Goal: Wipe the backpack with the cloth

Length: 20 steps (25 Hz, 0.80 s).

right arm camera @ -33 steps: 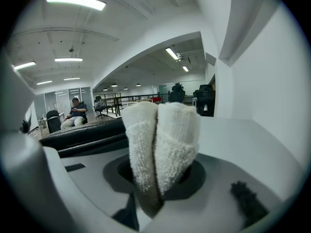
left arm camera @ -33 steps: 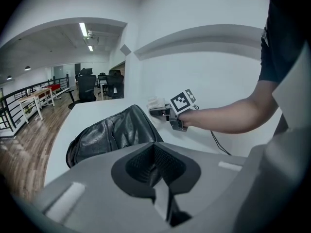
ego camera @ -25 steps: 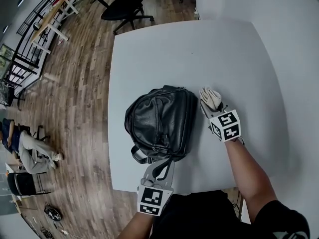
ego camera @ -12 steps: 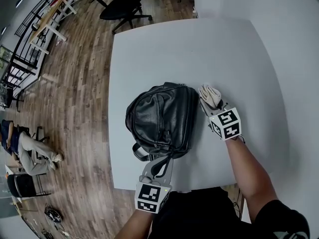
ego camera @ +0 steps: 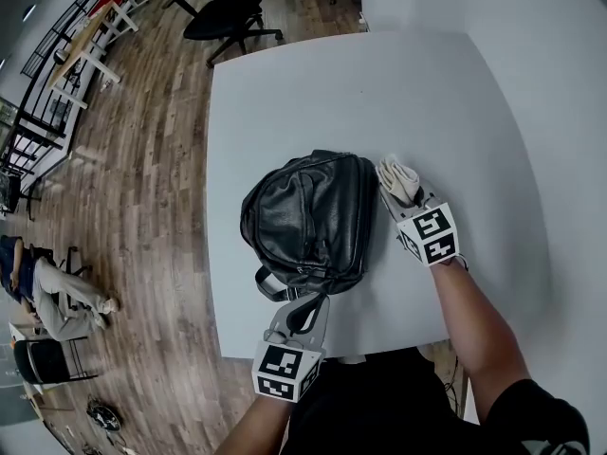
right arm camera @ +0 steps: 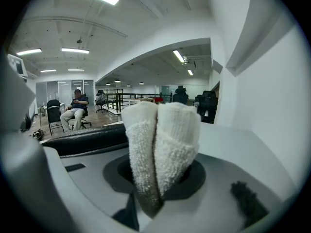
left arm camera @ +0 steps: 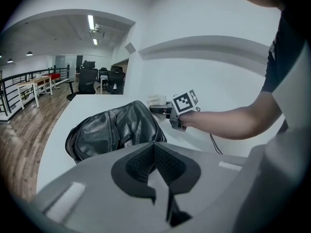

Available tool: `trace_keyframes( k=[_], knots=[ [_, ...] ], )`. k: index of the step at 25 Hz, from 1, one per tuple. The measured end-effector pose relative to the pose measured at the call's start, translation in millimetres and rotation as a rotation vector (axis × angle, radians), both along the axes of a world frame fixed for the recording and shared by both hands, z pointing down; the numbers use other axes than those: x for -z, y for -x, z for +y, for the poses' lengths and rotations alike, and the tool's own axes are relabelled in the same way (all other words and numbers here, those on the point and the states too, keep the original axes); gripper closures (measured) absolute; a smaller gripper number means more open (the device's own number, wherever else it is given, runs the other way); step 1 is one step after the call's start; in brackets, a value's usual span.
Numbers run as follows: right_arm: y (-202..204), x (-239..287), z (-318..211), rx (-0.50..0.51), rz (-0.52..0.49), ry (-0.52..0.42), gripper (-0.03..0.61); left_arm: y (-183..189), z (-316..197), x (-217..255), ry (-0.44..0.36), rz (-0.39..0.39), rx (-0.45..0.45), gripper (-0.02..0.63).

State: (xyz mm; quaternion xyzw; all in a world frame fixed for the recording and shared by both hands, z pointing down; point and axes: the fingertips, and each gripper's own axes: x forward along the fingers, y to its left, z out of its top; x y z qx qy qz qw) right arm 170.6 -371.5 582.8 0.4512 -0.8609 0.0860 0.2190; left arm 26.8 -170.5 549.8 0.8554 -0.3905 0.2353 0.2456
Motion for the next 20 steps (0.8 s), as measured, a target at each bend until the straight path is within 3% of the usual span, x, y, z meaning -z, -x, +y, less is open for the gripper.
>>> trace_keyframes(
  k=[20],
  knots=[
    [14.3, 1.5, 44.6, -0.046, 0.049, -0.006, 0.479, 26.7, 18.0, 4.9, -0.022, 0.025, -0.065, 0.607]
  ],
)
